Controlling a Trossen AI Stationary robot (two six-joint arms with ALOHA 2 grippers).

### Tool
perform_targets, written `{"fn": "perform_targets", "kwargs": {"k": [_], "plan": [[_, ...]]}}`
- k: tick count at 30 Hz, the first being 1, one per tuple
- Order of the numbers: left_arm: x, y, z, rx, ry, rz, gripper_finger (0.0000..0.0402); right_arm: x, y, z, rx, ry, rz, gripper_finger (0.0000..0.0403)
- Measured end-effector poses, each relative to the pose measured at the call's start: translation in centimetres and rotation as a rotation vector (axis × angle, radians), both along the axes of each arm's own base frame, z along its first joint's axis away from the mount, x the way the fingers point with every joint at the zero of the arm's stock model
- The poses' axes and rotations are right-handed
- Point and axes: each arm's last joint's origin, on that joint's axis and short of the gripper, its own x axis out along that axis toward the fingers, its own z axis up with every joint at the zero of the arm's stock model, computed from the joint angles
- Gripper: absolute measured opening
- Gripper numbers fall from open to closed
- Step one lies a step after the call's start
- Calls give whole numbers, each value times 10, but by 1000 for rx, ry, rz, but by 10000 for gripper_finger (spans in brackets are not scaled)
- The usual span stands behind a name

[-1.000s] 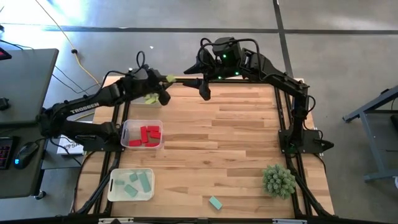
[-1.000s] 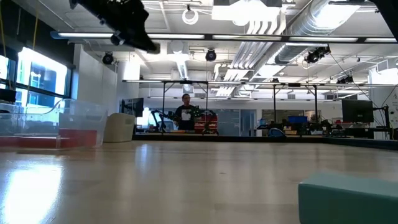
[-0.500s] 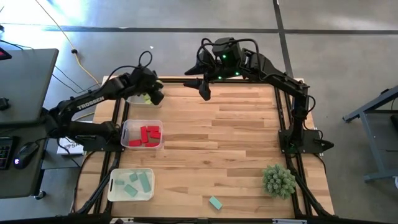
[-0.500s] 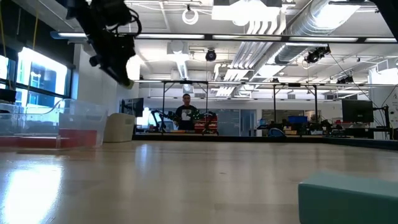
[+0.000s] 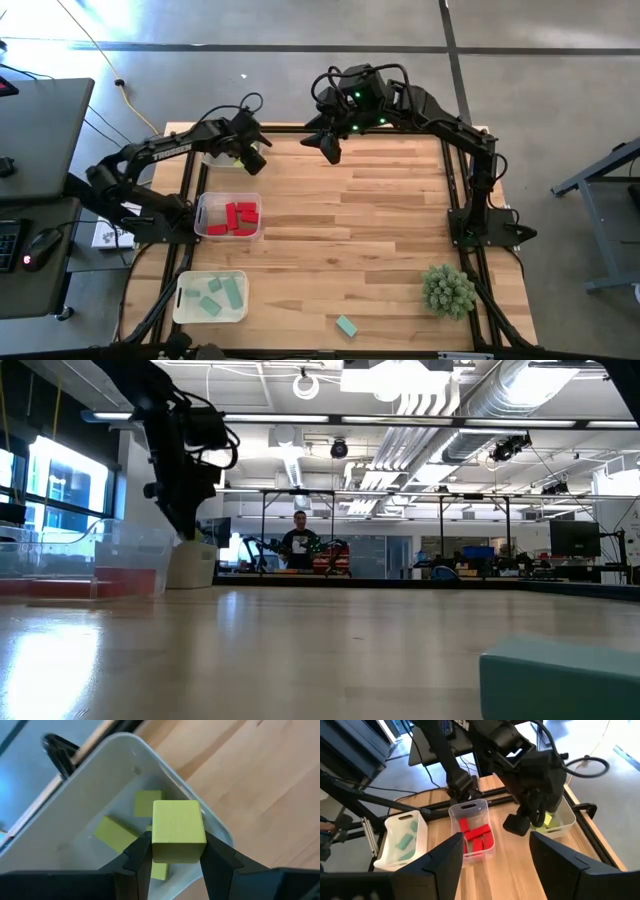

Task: Sort & place blocks by color
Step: Put the light green block into the gray bin, then put the light blue block into the white bin

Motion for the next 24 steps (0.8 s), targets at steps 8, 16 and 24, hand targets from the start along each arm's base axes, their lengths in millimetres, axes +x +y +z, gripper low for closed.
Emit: {"fn": "perform_targets", "kwargs": {"k": [8,16,24], "plan": [[2,3,-8,-14,48,-38,123,2,16,-2,1,29,44,216],[1,4,-7,15,92,-43,162,3,25,-4,-16,46,57,216],[0,3,-8,2,102,-36,188,0,28,-10,7,121,37,216]]}}
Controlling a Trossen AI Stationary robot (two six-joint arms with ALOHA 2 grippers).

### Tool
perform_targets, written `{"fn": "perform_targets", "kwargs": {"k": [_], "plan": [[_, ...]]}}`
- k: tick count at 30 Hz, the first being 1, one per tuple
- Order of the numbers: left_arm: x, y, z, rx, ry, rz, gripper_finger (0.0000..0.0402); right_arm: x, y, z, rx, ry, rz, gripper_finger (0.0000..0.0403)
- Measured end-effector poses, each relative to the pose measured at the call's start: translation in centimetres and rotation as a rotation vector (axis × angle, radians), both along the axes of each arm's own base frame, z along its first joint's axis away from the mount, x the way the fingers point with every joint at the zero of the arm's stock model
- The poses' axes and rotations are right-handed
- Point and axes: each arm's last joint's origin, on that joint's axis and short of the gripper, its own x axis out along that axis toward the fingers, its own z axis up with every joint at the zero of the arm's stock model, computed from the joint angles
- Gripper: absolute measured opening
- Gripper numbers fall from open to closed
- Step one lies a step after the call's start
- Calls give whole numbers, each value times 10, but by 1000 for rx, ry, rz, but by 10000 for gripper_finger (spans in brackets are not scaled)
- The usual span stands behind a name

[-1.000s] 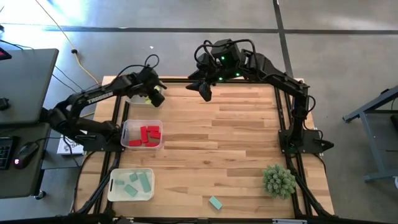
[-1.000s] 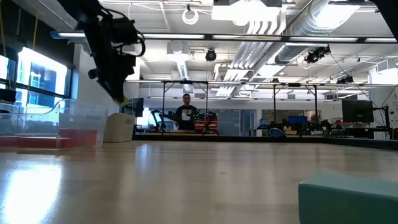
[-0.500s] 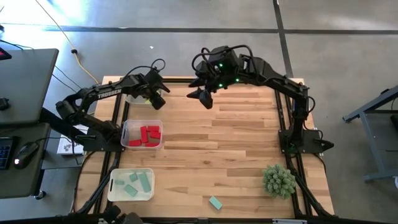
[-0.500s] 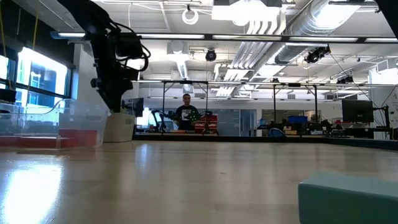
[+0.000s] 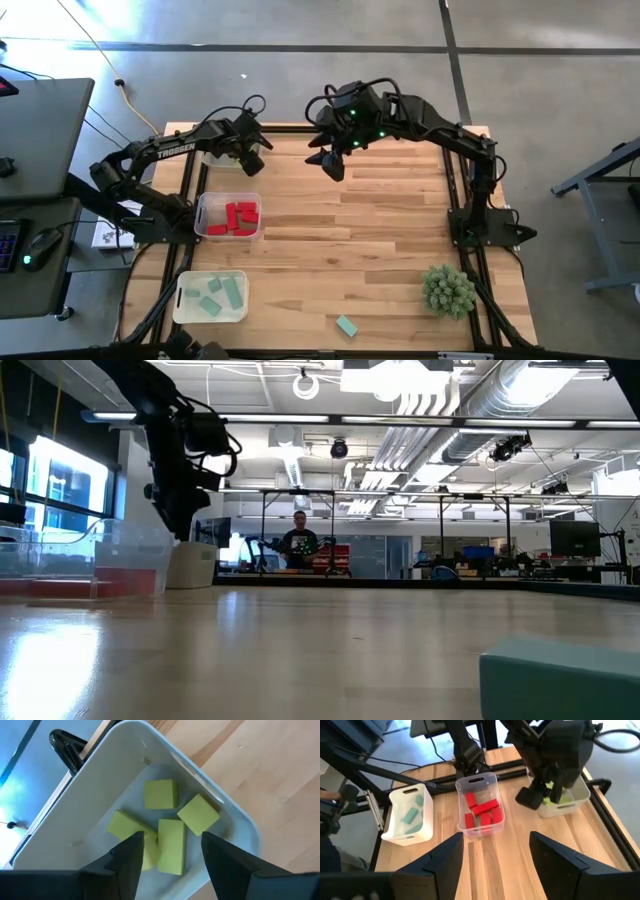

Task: Sort & place blocks by color
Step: Put the light blue block into the white bin

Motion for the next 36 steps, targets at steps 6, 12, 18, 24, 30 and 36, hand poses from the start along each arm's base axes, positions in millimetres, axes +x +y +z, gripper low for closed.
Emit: {"fn": "perform_targets", "kwargs": {"k": [6,12,18,24,30,36], "plan": [[-1,-2,6,4,-10,-2,186,0,11,-2,61,37,-47,216],[5,3,37,39,-116,-25,177,6,33,-10,114,88,-107,216],[16,5,71,23,-277,-96,177,15,55,-30,142,207,-182,216],[27,-2,91,-54,-435,-116,178,29,75,-55,142,321,-187,216],[35,-17,97,-172,-554,-146,177,42,101,-87,153,464,-156,216],[38,-39,104,-232,-577,-167,170,52,130,-114,193,578,-102,216]]}}
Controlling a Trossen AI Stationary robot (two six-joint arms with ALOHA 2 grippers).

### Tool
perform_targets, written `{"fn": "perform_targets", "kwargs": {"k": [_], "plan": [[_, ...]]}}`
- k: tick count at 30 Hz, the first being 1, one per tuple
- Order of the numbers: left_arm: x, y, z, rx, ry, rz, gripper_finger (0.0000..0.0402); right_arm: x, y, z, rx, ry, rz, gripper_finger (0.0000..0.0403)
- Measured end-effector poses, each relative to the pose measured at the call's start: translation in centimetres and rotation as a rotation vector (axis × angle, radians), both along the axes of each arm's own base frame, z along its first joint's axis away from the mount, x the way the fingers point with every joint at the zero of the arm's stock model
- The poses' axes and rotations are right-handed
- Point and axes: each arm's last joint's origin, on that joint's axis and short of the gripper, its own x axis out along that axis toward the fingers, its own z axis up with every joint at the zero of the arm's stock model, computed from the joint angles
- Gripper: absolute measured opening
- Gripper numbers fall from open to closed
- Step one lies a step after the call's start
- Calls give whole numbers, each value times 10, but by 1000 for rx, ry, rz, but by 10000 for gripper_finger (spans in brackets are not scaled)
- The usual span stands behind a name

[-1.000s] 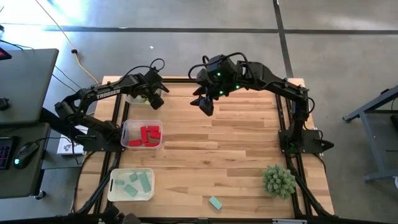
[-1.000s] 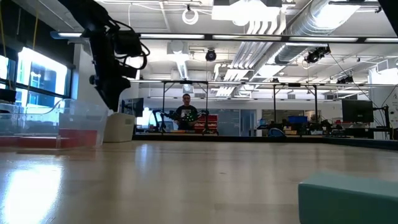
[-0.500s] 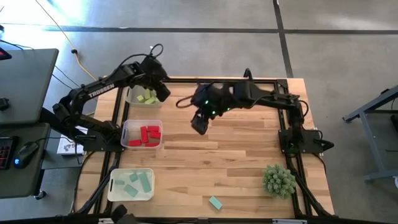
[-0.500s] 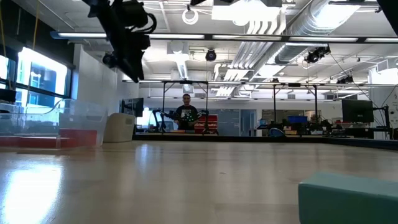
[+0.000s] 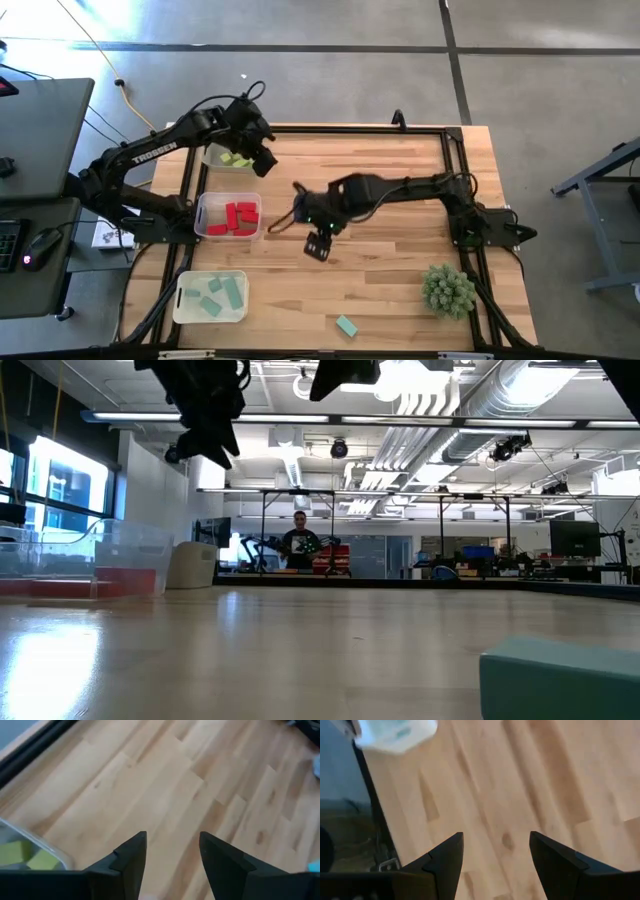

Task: Sort & place blocks by color
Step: Put the light blue block into the white bin

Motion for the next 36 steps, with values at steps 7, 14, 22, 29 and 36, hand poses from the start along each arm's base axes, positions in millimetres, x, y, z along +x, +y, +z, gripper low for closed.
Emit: {"fn": "perform_targets", "kwargs": {"k": [7,14,22,29,36], "plan": [[1,-33,13,-27,-26,-59,170,0,35,-20,26,93,14,216],[-2,-72,30,-54,-107,-121,170,-3,72,-37,46,163,-31,216],[-10,-114,45,-85,-184,-237,170,-7,112,-60,72,236,-130,216],[-17,-139,52,-46,-209,-313,170,-10,147,-91,52,311,-163,216],[-18,-154,53,-37,-209,-351,170,-19,180,-117,30,360,-135,216]]}}
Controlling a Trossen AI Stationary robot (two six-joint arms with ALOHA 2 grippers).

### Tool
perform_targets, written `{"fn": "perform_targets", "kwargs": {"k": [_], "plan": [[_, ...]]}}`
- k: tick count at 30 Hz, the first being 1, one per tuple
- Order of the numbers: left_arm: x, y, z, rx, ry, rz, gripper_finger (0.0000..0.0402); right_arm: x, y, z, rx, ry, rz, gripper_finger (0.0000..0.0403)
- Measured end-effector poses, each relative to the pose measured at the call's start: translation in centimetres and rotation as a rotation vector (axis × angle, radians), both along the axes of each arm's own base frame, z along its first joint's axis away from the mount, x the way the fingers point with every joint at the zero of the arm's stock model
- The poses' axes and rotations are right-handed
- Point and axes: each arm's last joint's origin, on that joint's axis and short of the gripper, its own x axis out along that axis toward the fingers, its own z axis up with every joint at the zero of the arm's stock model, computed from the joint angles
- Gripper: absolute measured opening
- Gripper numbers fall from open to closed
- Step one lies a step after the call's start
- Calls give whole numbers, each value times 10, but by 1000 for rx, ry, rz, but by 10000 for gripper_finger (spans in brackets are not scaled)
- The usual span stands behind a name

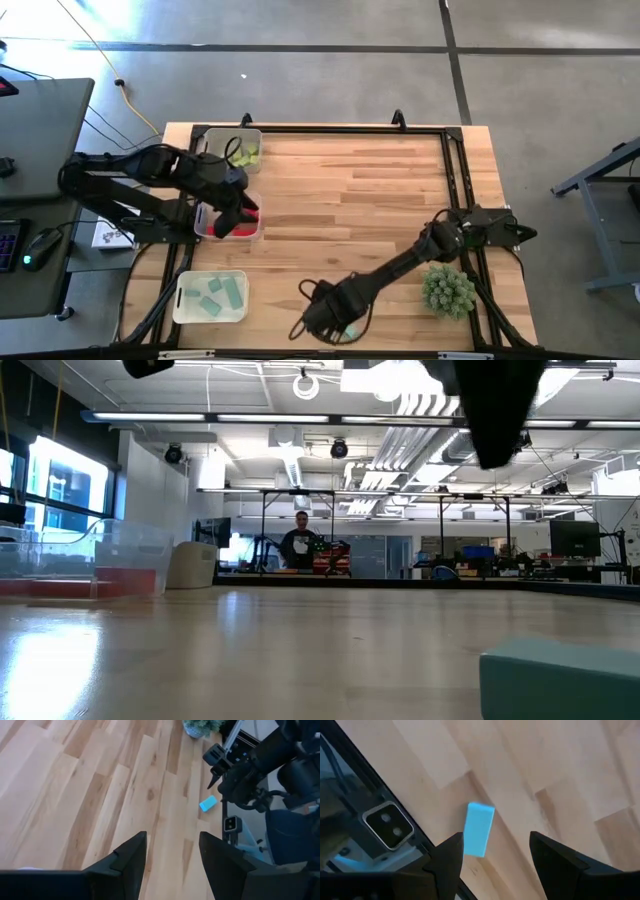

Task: Sort & place blocks by color
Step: Put the light blue block into the white bin

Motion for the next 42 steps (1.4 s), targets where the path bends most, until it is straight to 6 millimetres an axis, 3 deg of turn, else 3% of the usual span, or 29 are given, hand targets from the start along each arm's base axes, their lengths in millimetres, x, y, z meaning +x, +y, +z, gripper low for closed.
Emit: {"fn": "perform_targets", "kwargs": {"k": [8,19,36,42], "plan": [[0,-8,0,9,-2,-9,170,-11,29,-24,-27,41,-7,216],[1,-10,0,43,-5,11,170,-15,49,-49,-32,60,-61,216],[1,-10,0,43,-5,12,170,-13,56,-78,-53,90,-66,213],[1,-10,0,42,-5,12,170,-11,56,-80,-40,99,-67,161]]}}
